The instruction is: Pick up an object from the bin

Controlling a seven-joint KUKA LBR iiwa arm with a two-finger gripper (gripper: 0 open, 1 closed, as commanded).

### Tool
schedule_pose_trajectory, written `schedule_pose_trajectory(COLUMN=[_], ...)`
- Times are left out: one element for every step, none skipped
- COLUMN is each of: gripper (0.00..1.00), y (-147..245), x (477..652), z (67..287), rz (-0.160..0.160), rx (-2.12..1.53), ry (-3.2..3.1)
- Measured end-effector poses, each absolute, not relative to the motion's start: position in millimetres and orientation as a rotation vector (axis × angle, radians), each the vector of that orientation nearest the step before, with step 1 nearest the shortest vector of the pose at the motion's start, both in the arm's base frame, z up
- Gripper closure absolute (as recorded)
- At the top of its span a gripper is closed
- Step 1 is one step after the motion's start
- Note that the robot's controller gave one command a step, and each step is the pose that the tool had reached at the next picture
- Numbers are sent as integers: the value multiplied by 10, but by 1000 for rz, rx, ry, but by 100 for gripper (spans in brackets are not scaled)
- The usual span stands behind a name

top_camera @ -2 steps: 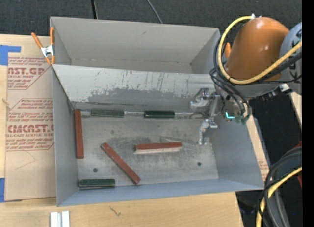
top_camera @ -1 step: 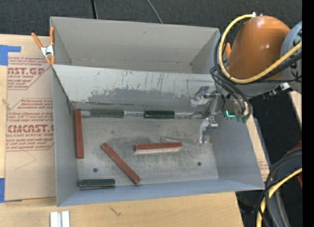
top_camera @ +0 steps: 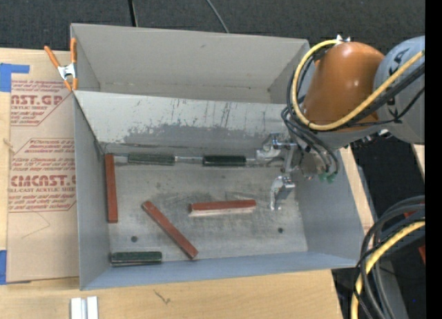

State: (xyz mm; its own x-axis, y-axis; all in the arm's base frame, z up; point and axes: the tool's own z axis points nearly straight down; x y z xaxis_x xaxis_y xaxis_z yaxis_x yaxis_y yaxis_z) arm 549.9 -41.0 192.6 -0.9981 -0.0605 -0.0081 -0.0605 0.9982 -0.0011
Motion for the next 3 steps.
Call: schedule_pose_trajectory(gripper=[100, 100, 100], y=[-85, -85, 0], x=[5269, 5269, 5177], z=[792, 792, 2179], rz=[1, 0, 0], rx=[-259, -258, -273], ry=[3128, 3128, 3127])
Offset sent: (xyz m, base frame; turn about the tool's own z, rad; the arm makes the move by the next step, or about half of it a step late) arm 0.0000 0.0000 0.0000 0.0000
